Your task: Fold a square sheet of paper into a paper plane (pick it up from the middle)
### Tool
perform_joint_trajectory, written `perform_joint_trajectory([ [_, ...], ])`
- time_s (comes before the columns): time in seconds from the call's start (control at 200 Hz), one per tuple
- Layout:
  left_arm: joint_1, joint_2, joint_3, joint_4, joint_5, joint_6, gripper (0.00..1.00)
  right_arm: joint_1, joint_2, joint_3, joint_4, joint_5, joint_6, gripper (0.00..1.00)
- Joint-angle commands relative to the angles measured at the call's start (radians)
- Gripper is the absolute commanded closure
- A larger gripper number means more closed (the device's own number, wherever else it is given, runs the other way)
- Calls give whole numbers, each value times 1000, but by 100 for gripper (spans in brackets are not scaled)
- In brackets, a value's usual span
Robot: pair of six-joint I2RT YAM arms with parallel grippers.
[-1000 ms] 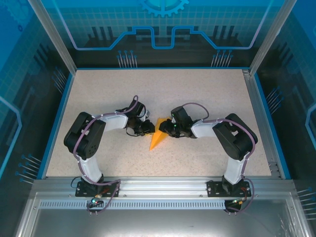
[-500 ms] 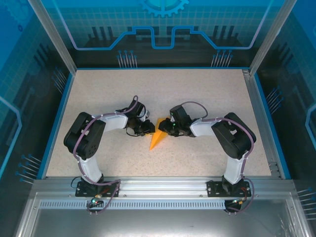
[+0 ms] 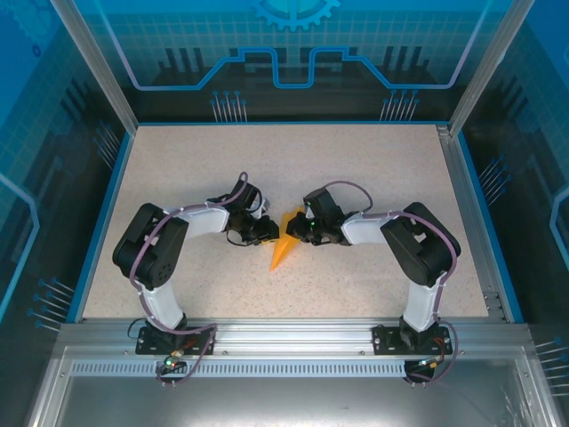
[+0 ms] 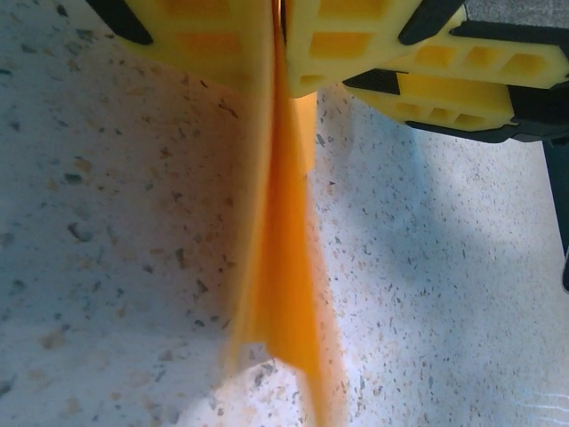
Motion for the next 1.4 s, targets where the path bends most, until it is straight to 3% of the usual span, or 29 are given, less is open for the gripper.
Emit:
perform_joint_trajectory([
  [0.0, 14, -37, -16, 6, 29, -16, 76, -6, 13, 29, -31, -21, -35, 90],
  [0.375, 15, -71, -18, 10, 20, -17, 73, -18, -29, 27, -93, -7, -74, 91],
  [0.545, 17, -111, -21, 10, 18, -17, 67, -31, -58, 18, -117, -11, -110, 91],
  [0.77, 20, -193, -49, 12, -31, -23, 61, -52, -112, 41, -229, -11, -194, 91],
  [0.89, 22, -224, -52, -12, -92, -19, 60, -56, -159, 111, -396, 19, -293, 90],
  [1.13, 27, -334, -93, -40, -256, -35, 60, -33, -161, 442, -1019, 343, -551, 88],
  [1.32, 45, -427, -153, -49, -373, -71, 60, 63, -46, 702, -1431, 841, -564, 88],
  [1.395, 55, -457, -181, -47, -409, -91, 60, 94, 43, 793, -1565, 976, -510, 89],
])
